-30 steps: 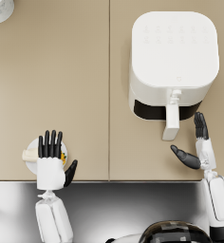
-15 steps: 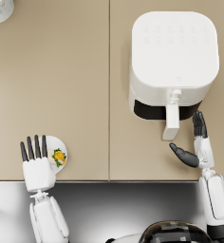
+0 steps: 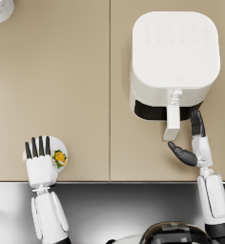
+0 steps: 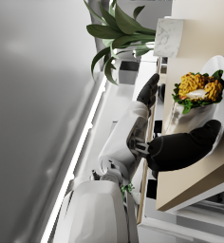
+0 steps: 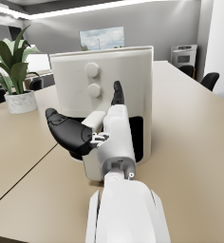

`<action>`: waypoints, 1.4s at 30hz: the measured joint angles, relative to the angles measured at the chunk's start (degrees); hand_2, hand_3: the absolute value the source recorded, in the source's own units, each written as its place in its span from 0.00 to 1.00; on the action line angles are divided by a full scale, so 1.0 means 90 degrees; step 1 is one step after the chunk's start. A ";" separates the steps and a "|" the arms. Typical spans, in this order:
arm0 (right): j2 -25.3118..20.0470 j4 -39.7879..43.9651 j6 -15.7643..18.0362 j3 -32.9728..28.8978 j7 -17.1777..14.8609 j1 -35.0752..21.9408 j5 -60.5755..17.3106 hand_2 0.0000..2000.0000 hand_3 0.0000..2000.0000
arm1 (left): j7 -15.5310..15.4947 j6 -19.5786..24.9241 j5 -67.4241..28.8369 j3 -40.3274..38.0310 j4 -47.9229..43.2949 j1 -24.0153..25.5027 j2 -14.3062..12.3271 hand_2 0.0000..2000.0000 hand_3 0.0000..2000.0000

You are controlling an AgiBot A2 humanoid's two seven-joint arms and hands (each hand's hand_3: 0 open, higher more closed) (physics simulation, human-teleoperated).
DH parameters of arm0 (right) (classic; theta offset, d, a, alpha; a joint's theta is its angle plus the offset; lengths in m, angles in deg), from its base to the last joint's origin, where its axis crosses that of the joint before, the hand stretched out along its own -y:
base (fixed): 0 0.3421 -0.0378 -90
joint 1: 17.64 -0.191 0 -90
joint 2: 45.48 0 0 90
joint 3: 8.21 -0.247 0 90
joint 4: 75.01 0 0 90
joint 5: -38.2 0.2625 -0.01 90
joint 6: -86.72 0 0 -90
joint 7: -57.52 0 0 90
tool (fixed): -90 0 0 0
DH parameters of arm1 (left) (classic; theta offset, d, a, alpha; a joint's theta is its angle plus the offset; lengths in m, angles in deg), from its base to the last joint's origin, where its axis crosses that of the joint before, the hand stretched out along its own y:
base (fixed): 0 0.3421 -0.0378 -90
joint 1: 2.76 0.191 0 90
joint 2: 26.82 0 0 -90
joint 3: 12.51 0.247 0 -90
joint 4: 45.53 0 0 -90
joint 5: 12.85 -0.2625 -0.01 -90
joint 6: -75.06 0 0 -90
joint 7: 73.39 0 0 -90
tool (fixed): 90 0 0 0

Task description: Pick up the chicken rolls and place it into the air fryer

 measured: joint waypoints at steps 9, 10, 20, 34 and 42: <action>-0.0118 0.0235 0.0000 0.0035 0.0000 -0.0066 0.0000 0.00 0.00 | 0.0184 -0.0497 0.0002 0.0121 0.0556 -0.0217 0.0076 1.00 0.82; -0.0136 0.0314 0.0000 0.0047 0.0000 -0.0088 0.0000 0.00 0.00 | 0.0263 -0.0648 0.0002 0.0109 0.0591 -0.0209 0.0070 1.00 0.98; -0.0275 0.1470 0.0000 0.0344 0.0000 -0.0194 0.0001 0.00 0.00 | 0.0766 -0.2252 0.0005 0.0486 -0.0492 -0.0544 0.0304 1.00 1.00; -0.0253 0.2294 -0.0500 0.0928 0.0025 -0.0667 -0.0052 1.00 0.49 | 0.0820 -0.2665 0.0011 0.1470 -0.1357 -0.1151 0.0444 1.00 1.00; 0.0344 0.2058 -0.0967 0.1769 -0.0003 -0.0673 -0.0064 1.00 1.00 | 0.0820 -0.2673 0.0012 0.2335 -0.1148 -0.1669 0.0292 1.00 1.00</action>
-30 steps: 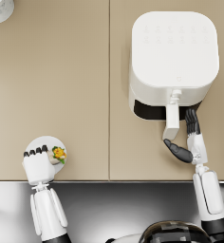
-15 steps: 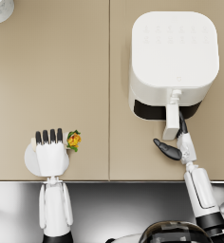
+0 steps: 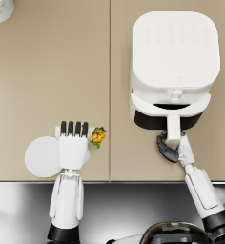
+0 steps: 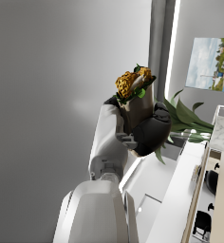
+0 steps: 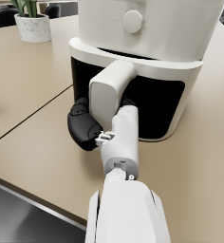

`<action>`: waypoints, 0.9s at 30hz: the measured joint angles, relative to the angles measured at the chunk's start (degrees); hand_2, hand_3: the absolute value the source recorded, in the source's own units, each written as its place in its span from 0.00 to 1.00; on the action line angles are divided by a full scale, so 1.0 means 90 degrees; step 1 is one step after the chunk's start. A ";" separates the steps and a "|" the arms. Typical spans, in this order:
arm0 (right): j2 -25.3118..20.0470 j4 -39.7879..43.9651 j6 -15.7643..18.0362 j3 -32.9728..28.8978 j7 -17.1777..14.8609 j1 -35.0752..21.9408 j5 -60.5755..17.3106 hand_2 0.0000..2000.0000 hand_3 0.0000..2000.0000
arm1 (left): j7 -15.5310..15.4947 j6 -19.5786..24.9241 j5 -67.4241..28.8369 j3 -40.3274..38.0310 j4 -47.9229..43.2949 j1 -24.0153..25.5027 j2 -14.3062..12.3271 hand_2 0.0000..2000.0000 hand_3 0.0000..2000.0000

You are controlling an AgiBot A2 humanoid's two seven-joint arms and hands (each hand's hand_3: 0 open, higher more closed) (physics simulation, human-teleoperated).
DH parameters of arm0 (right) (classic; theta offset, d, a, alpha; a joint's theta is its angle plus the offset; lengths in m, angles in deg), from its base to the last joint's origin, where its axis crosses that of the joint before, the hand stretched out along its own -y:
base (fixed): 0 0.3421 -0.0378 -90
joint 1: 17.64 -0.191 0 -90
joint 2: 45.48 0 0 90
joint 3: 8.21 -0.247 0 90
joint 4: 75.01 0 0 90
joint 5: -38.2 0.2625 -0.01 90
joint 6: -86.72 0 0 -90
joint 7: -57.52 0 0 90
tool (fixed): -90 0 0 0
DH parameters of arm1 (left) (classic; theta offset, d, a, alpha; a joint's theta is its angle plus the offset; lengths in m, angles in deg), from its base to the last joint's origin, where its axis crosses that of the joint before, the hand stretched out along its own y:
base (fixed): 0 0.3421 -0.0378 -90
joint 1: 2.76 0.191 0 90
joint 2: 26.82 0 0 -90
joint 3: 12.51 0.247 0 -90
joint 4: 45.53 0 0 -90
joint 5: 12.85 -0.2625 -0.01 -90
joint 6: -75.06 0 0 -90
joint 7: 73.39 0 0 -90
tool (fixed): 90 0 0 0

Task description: Pick up the chicken rolls and place it into the air fryer

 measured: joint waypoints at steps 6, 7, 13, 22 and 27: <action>0.1190 -0.0910 0.0116 0.0915 -0.0014 0.0168 0.0003 1.00 1.00 | -0.0001 0.0004 0.0001 0.0732 0.0105 -0.0612 -0.0381 1.00 1.00; 0.1435 -0.1054 0.0239 0.1081 -0.0004 0.0143 0.0003 1.00 1.00 | 0.0000 0.0004 0.0000 0.0832 0.0135 -0.0736 -0.0480 1.00 1.00; 0.2102 -0.1794 0.0583 0.1312 0.0020 0.0472 0.0015 1.00 1.00 | -0.0001 0.0007 0.0002 0.1377 0.0170 -0.1305 -0.0955 1.00 1.00; 0.2256 -0.2656 0.0596 0.0943 -0.0008 0.1381 0.0024 1.00 1.00 | -0.0002 0.0013 0.0002 0.2263 0.0709 -0.2037 -0.1673 1.00 1.00; 0.2502 -0.2972 0.0632 0.0978 -0.0018 0.1546 0.0026 1.00 1.00 | -0.0002 0.0012 0.0001 0.2640 0.1214 -0.2390 -0.2016 1.00 1.00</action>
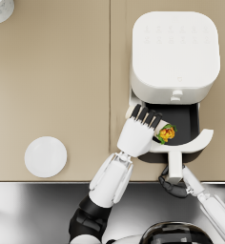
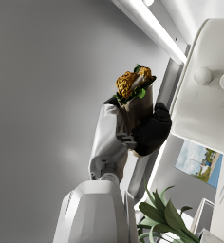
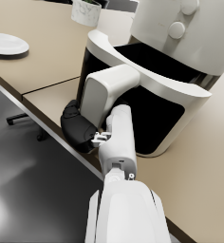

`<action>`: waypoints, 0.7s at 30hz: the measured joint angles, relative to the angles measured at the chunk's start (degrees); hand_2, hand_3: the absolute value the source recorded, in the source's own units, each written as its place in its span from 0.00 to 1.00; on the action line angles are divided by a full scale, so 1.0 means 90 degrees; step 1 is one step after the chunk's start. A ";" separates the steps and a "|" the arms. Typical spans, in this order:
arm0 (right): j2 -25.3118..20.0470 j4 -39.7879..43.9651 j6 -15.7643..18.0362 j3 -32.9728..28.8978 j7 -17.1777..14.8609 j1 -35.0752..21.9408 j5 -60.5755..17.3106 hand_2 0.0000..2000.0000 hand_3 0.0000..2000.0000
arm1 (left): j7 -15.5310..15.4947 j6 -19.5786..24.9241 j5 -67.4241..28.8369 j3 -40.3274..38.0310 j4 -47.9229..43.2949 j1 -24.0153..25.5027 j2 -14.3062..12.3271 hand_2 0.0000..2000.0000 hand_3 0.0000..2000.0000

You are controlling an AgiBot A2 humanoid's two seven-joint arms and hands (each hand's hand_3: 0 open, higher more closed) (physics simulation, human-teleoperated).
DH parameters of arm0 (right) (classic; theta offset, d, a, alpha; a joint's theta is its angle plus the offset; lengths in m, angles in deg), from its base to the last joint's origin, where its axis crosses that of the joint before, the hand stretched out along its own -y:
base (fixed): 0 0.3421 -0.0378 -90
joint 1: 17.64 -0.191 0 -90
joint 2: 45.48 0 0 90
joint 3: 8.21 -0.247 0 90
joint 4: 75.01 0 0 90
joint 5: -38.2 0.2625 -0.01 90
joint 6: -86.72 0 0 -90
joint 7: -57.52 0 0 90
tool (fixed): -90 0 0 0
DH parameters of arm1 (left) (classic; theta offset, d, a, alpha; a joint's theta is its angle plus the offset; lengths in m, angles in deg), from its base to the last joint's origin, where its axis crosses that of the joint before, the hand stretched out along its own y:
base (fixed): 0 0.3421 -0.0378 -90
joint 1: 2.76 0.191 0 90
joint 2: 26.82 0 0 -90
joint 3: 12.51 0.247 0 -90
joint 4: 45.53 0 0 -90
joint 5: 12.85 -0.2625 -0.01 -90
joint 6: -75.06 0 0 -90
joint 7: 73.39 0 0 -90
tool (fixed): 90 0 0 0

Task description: Pick up the chicken rolls and place it into the air fryer

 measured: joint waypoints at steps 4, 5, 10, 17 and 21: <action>0.0148 -0.0198 -0.0036 0.0035 0.0002 0.0102 0.0002 1.00 1.00 | 0.0002 0.0041 -0.0002 0.0622 0.0417 -0.0437 0.0133 1.00 1.00; 0.0126 -0.0219 0.0013 -0.0018 0.0002 0.0139 0.0002 1.00 1.00 | 0.0001 0.0049 -0.0002 0.0663 0.0507 -0.0481 0.0076 1.00 1.00; -0.0249 -0.0175 0.0309 -0.0426 -0.0015 0.0310 0.0003 1.00 1.00 | -0.0002 0.0092 -0.0003 0.1298 0.0865 -0.0980 0.0240 1.00 1.00; -0.1100 0.0143 0.1073 -0.1174 -0.0051 0.0474 -0.0001 1.00 1.00 | -0.0002 -0.0047 -0.0002 0.1227 0.1224 -0.1064 -0.0012 0.00 0.51; -0.1403 -0.0010 0.1206 -0.1461 -0.0101 0.0805 -0.0004 1.00 1.00 | 0.0006 -0.0139 -0.0003 0.1057 0.1443 -0.1014 -0.0054 0.00 0.00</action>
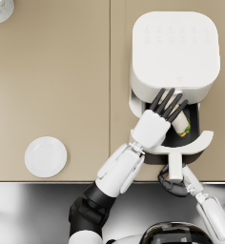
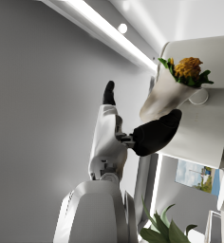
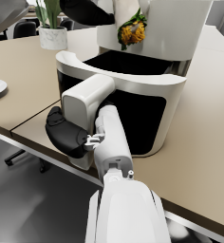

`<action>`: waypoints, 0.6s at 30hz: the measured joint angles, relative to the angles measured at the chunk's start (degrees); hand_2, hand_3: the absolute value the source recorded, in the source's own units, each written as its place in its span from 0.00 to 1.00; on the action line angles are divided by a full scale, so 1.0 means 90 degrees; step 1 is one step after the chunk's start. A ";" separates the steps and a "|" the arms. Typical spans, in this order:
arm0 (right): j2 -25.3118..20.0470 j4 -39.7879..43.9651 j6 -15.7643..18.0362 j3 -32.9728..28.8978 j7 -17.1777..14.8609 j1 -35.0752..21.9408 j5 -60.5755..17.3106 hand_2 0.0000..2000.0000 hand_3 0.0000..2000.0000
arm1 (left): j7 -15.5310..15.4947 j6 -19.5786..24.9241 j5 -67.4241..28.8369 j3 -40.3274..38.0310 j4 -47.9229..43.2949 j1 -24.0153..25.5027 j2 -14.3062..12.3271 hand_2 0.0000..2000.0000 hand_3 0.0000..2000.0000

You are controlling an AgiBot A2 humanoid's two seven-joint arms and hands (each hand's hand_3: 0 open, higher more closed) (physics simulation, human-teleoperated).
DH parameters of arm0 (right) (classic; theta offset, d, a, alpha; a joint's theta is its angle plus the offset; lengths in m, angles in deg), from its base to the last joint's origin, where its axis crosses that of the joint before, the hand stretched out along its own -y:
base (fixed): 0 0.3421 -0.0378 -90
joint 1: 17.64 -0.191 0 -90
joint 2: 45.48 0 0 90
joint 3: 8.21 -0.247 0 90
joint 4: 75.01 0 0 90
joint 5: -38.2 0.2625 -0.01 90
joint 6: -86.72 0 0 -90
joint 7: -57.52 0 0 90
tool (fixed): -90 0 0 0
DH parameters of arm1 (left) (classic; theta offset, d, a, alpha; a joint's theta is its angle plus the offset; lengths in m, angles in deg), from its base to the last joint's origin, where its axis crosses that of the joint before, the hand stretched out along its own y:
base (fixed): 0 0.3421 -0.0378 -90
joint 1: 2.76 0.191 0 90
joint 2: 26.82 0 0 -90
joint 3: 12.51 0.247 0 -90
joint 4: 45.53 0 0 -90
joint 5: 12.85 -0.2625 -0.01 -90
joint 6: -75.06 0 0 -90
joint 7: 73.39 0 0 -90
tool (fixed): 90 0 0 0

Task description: Pick up the chicken rolls and place it into the air fryer

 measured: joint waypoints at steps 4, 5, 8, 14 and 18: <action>-0.0254 -0.0220 0.0231 -0.0264 0.0004 0.0390 0.0000 1.00 1.00 | 0.0005 -0.0141 -0.0003 -0.0166 0.0137 0.0056 -0.0024 0.00 0.00; -0.0296 -0.0256 0.0315 -0.0317 0.0017 0.0456 -0.0001 1.00 1.00 | 0.0006 -0.0155 -0.0003 -0.0212 0.0085 0.0113 0.0000 0.00 0.00; -0.0365 -0.0307 0.0573 -0.0412 0.0058 0.0568 0.0005 1.00 1.00 | 0.0006 -0.0178 -0.0003 -0.0487 -0.0299 0.0445 0.0177 0.00 0.00; -0.0569 -0.0239 0.0927 -0.0597 0.0075 0.0595 0.0005 1.00 1.00 | 0.0007 -0.0190 -0.0003 -0.1628 -0.1108 0.1096 0.0510 0.00 0.00; -0.0948 0.0003 0.1350 -0.0866 0.0038 0.0464 -0.0010 1.00 1.00 | 0.0006 -0.0192 -0.0001 -0.2364 -0.1686 0.1549 0.0682 0.00 0.00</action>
